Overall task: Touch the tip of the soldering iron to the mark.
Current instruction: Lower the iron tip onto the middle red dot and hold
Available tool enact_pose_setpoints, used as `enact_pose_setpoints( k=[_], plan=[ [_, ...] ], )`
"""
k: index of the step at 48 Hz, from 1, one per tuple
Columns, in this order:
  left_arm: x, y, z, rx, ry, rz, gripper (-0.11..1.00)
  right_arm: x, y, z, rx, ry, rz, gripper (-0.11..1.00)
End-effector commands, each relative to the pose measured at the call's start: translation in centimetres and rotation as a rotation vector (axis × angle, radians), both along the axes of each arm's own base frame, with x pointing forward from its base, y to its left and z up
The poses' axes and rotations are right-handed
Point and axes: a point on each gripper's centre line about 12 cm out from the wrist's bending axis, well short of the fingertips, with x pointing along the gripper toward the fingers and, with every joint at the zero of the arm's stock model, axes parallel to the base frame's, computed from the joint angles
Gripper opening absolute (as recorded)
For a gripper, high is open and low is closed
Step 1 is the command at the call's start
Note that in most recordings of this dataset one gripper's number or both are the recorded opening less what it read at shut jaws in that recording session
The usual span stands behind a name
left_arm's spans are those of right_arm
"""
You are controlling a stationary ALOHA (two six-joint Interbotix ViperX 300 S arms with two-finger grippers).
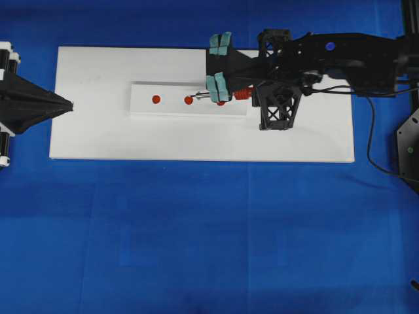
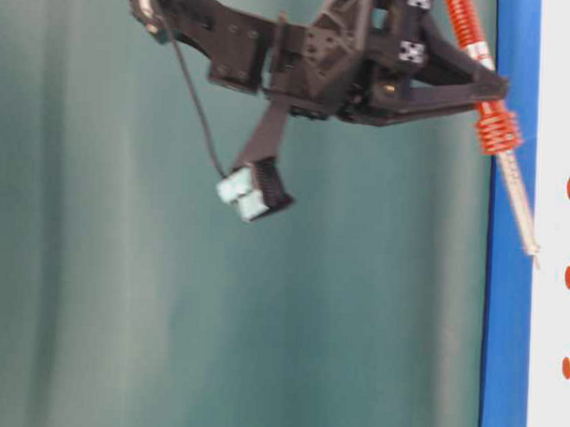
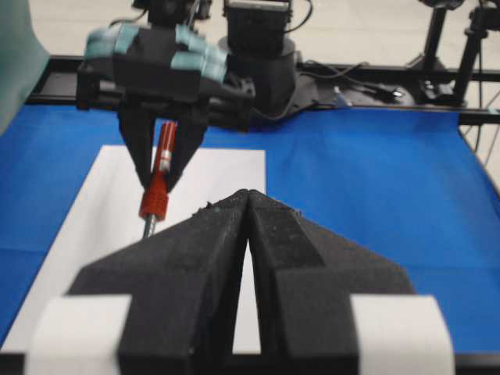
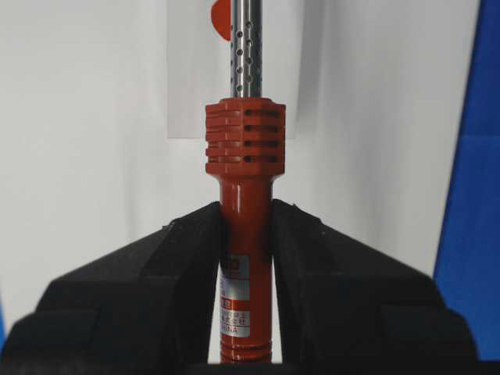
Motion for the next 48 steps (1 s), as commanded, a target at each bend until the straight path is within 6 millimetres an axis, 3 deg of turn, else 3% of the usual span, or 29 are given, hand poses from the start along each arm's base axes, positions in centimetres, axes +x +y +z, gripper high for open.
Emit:
enact_pose_setpoints(
  k=[1, 14, 48],
  plan=[
    [0.1, 0.0, 0.5, -0.001, -0.015, 0.001, 0.02, 0.3, -0.3, 0.2, -0.002, -0.023, -0.007, 0.06],
    [0.1, 0.0, 0.4, 0.000, -0.011, 0.002, 0.02, 0.6, -0.4, -0.9, 0.001, 0.000, -0.002, 0.06],
    [0.1, 0.0, 0.5, 0.000, -0.012, 0.002, 0.02, 0.6, -0.4, -0.9, 0.001, 0.000, 0.000, 0.06]
  ],
)
